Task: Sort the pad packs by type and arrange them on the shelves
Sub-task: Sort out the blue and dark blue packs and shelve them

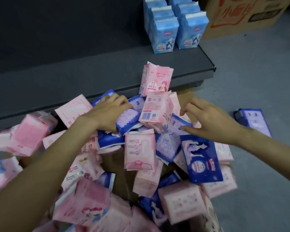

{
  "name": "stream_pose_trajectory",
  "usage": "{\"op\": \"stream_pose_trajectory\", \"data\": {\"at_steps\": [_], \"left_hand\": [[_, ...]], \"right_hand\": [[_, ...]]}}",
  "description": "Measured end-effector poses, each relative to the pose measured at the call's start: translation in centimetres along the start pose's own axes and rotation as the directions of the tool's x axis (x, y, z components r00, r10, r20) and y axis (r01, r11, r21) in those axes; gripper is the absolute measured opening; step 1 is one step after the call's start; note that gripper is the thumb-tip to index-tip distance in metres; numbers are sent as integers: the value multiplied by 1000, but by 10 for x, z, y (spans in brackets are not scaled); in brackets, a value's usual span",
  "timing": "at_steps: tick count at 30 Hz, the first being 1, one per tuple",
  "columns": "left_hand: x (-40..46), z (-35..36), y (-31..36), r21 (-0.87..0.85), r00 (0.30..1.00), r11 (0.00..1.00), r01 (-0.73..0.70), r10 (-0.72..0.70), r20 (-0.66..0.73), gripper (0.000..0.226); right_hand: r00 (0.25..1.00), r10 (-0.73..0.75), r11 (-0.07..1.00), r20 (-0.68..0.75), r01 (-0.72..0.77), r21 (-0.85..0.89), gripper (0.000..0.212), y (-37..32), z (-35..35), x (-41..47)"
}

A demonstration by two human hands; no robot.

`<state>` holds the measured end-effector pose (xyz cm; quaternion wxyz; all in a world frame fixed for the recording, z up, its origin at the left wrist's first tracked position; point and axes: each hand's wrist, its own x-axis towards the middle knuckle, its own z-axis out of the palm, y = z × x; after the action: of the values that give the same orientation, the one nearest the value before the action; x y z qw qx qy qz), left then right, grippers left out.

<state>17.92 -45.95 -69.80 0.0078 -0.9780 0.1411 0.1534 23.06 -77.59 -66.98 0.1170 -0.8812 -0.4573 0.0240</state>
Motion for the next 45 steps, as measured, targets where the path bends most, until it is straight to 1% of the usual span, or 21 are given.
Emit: {"op": "stream_pose_trajectory", "data": {"at_steps": [1,3,6,7,9,11,12,13,15,17,19,20,24,27,29,32,35,38,41,42,45], "left_hand": [[-1,1,-2,-26,999,1000,-14,13,-45,92],[-6,6,-5,-89,994,996,-26,16,-109,94],[-18,10,-6,-177,991,984,-11,-13,-135,98],[-22,8,-5,-210,987,978,-8,-26,-160,99],[-34,-1,-2,-368,959,929,26,-127,-252,99],[-43,-11,5,-646,907,763,14,-281,-313,98],[-46,-16,8,-760,884,648,-43,-331,-331,98],[-48,-19,11,-838,866,535,-106,-364,-342,99],[-51,-19,16,-906,854,382,-183,-394,-339,96],[-54,-11,18,-930,878,323,-174,-376,-295,94],[-57,0,16,-945,900,304,-119,-368,-232,94],[-58,3,13,-950,901,298,-92,-381,-206,94],[-59,-8,11,-956,891,294,18,-439,-118,87],[-55,-26,16,-959,834,240,153,-551,-5,86],[-53,-32,20,-923,799,288,257,-601,35,85],[-52,-32,19,-851,778,406,332,-629,3,63],[-61,-29,6,-815,795,448,368,-607,25,57],[-75,-26,1,-841,802,403,361,-595,59,53],[-83,-19,5,-890,761,354,287,-649,-12,56],[-85,-18,6,-910,739,325,258,-673,-31,55],[-92,-20,12,-975,708,190,114,-704,-55,47]], "right_hand": [[991,50,998,121,-45,-46,52,4,1,-7],[913,183,976,365,-125,-176,78,11,6,-21],[780,248,958,575,-109,-265,94,10,10,-33],[760,246,959,602,-101,-265,91,7,11,-34],[783,221,969,582,-110,-220,72,2,9,-31],[825,188,982,533,-142,-126,44,0,0,-23],[834,178,984,522,-154,-89,40,1,-5,-19],[833,178,984,524,-166,-70,45,1,-9,-16],[777,239,971,582,-202,-129,74,-1,-13,-11],[689,319,944,651,-166,-286,96,-3,-3,-13],[648,319,938,692,-112,-327,97,-3,15,-21],[644,312,945,698,-138,-296,95,-3,21,-23],[691,272,957,669,-270,-109,86,-7,13,-18],[798,213,956,564,-289,49,77,-16,-10,-9],[876,175,951,449,-268,153,74,-27,-30,0],[964,181,899,197,-243,364,83,-48,-42,20],[949,314,811,-24,-254,527,107,-69,-22,43],[920,392,757,-1,-322,568,98,-76,4,57],[936,345,879,68,-347,327,78,-74,12,57],[938,329,888,109,-346,304,75,-72,10,55],[949,229,778,219,-313,545,66,-65,-5,52]]}}
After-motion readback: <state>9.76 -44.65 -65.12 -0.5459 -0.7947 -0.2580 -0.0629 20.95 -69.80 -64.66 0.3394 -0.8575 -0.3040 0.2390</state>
